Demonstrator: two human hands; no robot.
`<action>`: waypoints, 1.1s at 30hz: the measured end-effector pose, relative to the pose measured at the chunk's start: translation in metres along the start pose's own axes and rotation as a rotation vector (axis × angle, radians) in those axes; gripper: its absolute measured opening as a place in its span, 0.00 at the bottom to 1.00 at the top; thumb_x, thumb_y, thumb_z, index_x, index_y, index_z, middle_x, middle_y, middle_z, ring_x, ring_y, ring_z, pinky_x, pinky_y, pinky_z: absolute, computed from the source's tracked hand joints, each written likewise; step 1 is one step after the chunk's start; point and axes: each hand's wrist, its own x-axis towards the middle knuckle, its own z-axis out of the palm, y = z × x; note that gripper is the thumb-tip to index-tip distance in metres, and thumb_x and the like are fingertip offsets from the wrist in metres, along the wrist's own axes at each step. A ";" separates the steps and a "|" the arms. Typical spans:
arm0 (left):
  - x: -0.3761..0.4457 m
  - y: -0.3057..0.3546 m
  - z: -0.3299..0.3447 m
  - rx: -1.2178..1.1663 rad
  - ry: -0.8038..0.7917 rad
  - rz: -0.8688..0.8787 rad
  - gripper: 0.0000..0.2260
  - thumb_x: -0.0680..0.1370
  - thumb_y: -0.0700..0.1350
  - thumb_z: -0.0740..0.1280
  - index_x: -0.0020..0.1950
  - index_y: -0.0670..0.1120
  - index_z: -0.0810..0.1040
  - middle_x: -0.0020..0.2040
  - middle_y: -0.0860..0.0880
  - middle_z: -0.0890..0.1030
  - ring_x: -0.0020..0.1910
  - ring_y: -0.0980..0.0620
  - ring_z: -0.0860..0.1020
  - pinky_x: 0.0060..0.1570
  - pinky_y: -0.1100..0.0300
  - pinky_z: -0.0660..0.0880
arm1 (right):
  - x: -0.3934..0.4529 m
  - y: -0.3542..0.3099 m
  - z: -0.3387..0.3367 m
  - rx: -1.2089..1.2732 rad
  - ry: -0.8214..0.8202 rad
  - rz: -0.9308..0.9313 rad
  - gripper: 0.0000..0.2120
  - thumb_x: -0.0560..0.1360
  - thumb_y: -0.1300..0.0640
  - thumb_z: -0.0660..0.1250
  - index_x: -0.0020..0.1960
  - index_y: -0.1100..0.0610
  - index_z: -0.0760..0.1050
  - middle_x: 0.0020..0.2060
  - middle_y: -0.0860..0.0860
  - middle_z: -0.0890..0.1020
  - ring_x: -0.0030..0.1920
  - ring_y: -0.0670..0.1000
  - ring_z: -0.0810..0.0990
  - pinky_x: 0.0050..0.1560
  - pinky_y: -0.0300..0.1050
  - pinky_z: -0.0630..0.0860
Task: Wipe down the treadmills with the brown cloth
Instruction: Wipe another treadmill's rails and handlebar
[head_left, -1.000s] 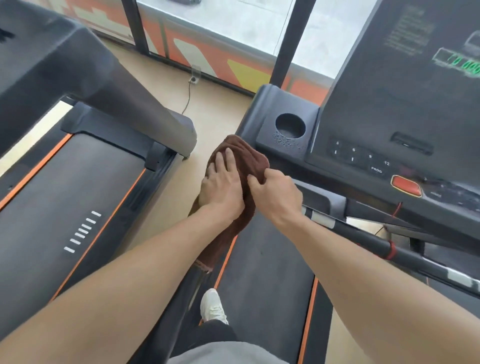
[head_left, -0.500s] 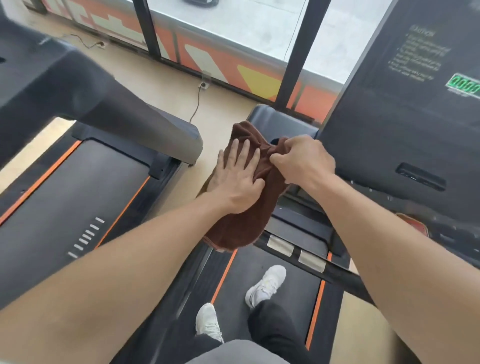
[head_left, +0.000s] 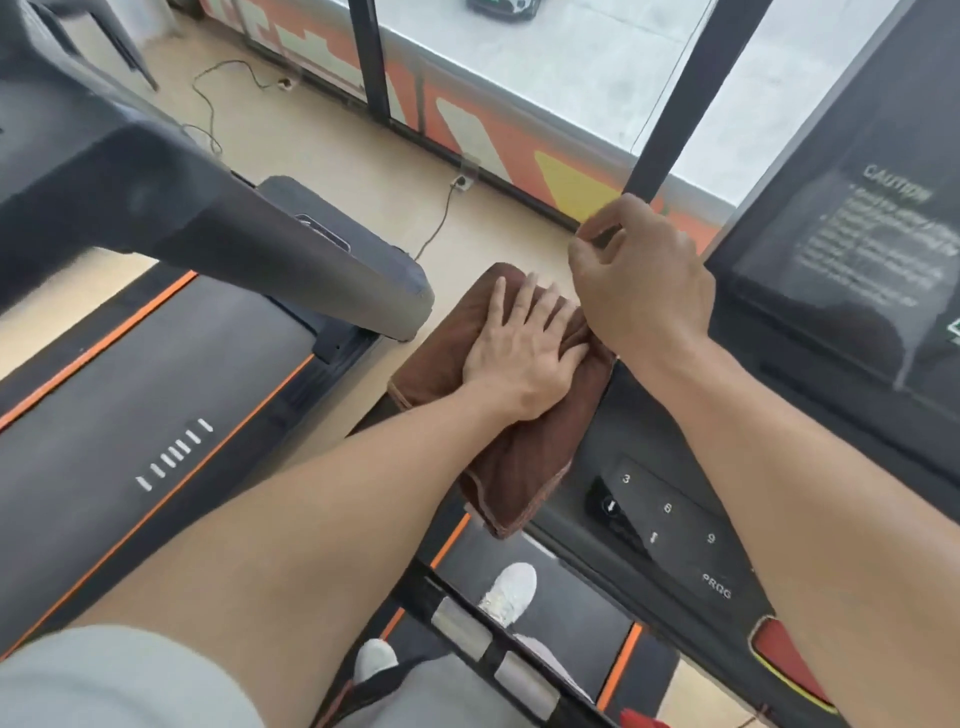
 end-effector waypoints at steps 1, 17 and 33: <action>0.004 0.001 0.000 0.000 -0.004 0.014 0.33 0.81 0.62 0.37 0.84 0.50 0.49 0.84 0.49 0.49 0.82 0.46 0.39 0.77 0.39 0.35 | -0.001 0.002 0.000 0.019 0.004 0.003 0.07 0.79 0.46 0.65 0.56 0.45 0.77 0.38 0.44 0.81 0.43 0.51 0.81 0.48 0.51 0.79; -0.126 0.005 0.014 -0.229 0.000 0.142 0.28 0.84 0.56 0.49 0.83 0.46 0.56 0.83 0.50 0.57 0.82 0.50 0.52 0.80 0.47 0.38 | -0.101 0.002 0.033 0.216 -0.218 0.139 0.15 0.79 0.60 0.57 0.58 0.48 0.78 0.50 0.47 0.83 0.53 0.52 0.81 0.57 0.51 0.78; -0.154 -0.067 0.001 -0.102 -0.018 -0.045 0.29 0.85 0.57 0.48 0.84 0.48 0.45 0.84 0.51 0.39 0.81 0.53 0.36 0.80 0.50 0.37 | -0.105 0.002 0.097 -0.612 -0.714 -0.223 0.39 0.75 0.43 0.38 0.74 0.64 0.67 0.75 0.64 0.67 0.76 0.62 0.64 0.75 0.59 0.55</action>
